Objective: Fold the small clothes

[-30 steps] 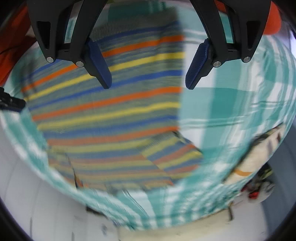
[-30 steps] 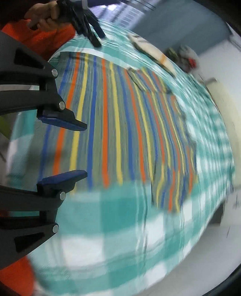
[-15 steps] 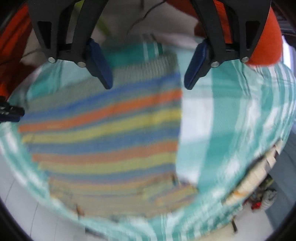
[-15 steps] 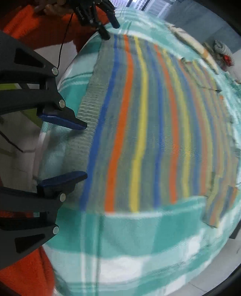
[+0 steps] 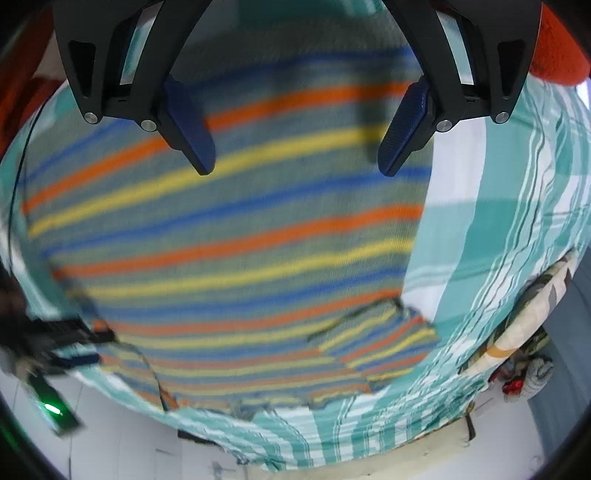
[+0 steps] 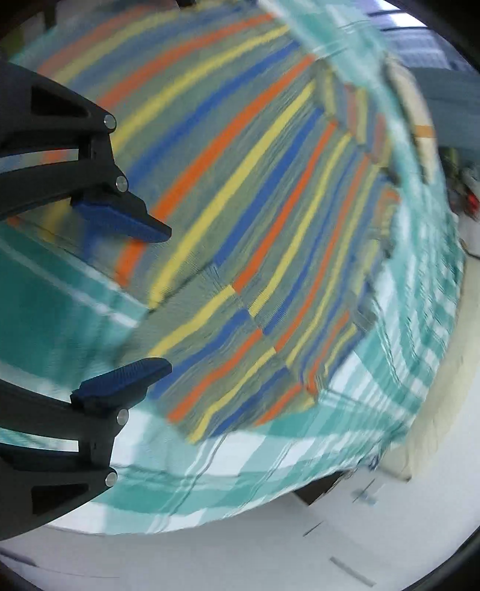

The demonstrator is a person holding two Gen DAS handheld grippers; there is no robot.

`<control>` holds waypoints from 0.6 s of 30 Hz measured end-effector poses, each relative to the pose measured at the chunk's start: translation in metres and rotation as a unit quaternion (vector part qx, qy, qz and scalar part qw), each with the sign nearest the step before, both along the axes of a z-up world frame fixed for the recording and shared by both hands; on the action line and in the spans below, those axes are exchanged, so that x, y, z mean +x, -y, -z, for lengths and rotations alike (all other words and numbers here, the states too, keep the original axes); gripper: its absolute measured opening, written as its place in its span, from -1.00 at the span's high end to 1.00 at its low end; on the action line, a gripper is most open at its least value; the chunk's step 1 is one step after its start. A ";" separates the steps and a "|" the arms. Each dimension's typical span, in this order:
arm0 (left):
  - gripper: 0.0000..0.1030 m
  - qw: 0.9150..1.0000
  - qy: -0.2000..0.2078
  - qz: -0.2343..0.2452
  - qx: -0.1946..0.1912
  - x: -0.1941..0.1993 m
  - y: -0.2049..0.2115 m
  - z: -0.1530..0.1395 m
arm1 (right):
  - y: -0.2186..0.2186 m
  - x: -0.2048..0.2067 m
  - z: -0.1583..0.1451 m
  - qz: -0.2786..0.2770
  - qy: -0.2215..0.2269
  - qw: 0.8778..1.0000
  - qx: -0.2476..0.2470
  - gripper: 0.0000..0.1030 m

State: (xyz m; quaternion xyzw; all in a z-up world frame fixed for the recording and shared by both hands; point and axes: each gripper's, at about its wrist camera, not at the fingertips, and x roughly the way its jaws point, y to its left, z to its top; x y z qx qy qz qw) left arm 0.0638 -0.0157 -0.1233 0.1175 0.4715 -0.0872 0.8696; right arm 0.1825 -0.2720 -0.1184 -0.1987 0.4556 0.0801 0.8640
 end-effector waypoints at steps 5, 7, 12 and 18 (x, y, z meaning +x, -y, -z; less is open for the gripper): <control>-0.78 1.000 -0.006 -0.007 0.010 0.000 -0.003 0.000 | 0.029 0.027 0.023 0.040 0.007 0.998 0.051 0.90; -0.78 1.000 -0.005 -0.010 0.010 0.001 -0.002 -0.001 | 0.070 0.029 0.010 0.106 0.033 0.987 0.113 0.91; -0.78 1.000 -0.004 -0.006 0.008 -0.001 0.007 0.001 | 0.232 0.003 -0.009 0.332 0.085 0.901 0.266 0.91; -0.78 1.000 -0.011 -0.001 0.009 0.000 0.020 -0.001 | 0.313 -0.007 0.020 0.412 0.032 0.853 0.319 0.90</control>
